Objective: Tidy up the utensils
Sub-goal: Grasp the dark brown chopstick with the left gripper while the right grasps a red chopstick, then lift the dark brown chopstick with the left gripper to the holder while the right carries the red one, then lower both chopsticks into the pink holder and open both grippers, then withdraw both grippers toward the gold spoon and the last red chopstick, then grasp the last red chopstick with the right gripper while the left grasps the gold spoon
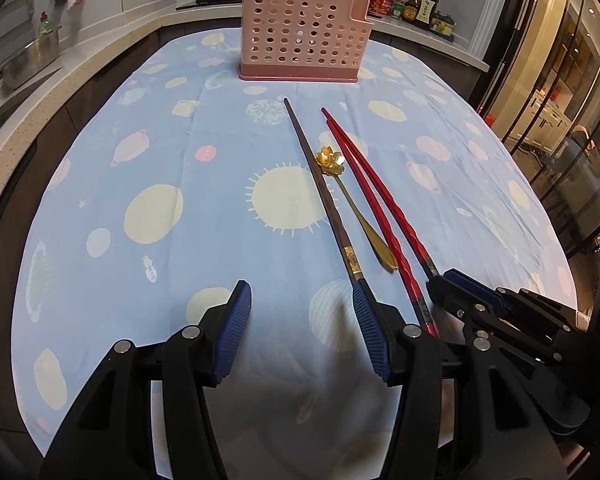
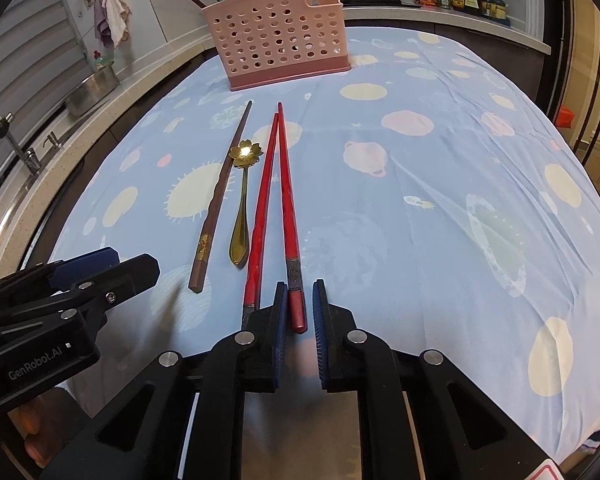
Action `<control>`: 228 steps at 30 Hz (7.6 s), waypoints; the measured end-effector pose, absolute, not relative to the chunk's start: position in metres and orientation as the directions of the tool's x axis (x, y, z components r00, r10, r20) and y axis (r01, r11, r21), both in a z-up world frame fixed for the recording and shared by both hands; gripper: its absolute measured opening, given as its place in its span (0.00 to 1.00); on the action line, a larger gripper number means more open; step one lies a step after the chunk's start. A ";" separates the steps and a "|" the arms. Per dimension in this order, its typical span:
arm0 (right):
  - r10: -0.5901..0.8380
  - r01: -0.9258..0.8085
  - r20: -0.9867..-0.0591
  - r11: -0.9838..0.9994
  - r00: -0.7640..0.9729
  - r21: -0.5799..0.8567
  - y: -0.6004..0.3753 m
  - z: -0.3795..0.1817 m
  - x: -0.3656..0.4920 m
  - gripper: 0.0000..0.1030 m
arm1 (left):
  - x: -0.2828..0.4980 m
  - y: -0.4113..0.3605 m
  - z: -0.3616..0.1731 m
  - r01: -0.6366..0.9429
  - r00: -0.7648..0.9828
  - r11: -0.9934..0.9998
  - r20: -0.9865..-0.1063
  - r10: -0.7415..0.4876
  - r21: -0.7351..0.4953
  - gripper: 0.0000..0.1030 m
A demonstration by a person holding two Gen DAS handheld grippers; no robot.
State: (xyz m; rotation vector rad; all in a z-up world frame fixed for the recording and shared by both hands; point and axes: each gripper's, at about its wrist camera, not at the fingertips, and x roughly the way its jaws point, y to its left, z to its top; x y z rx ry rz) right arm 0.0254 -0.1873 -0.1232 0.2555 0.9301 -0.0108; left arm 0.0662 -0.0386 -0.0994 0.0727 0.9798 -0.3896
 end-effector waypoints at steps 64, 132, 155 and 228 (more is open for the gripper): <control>0.078 0.106 -0.468 0.929 0.880 0.354 -0.249 0.061 0.028 0.07 | 0.112 0.005 0.047 0.311 0.714 0.933 -0.603 -0.357 -0.184 0.07; 0.069 0.054 -0.348 0.942 0.935 0.332 -0.263 0.126 0.238 0.34 | 0.289 -0.049 0.151 0.267 0.860 0.957 -0.419 -0.291 -0.116 0.49; 0.095 0.034 -0.385 0.948 0.918 0.316 -0.237 0.111 0.136 0.34 | 0.203 -0.045 0.129 0.311 0.825 0.945 -0.464 -0.322 -0.103 0.49; 0.113 0.117 -0.790 0.967 0.603 0.227 -0.166 -0.121 -0.008 0.30 | 0.062 -0.030 -0.120 0.334 0.501 0.943 -0.845 -0.188 -0.011 0.59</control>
